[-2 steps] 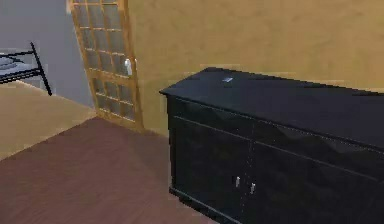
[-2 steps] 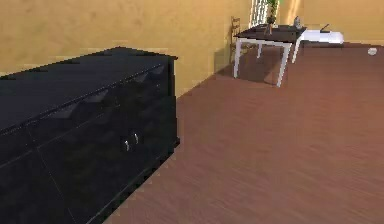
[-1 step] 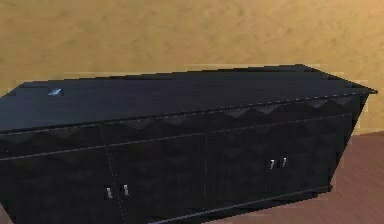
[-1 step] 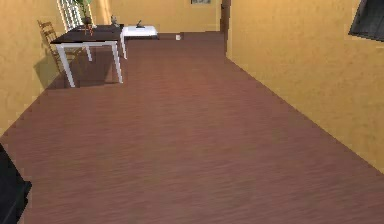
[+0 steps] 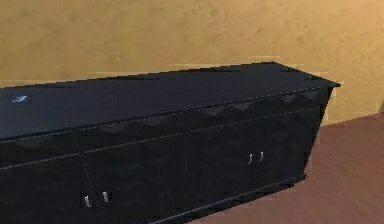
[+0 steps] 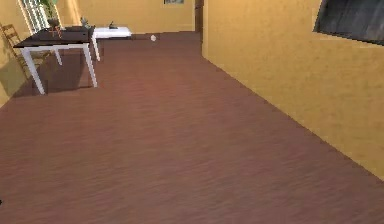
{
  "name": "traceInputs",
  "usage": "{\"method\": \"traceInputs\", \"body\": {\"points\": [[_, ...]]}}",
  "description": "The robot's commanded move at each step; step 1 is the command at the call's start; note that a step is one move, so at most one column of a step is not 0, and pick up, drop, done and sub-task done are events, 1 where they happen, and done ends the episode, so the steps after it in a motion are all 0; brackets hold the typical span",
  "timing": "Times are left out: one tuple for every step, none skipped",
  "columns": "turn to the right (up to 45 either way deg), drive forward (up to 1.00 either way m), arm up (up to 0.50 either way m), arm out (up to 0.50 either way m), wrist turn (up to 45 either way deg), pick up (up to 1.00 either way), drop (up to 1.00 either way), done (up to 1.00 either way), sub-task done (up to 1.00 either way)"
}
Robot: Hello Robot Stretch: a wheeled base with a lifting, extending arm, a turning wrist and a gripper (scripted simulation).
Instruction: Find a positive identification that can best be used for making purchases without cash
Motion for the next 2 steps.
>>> {"method": "traceInputs", "body": {"points": [[0.0,0.3,0.0,0.0,0.0,0.0,0.0,0.0,0.0],[-45.0,0.0,0.0,0.0,0.0,0.0,0.0,0.0,0.0]]}}
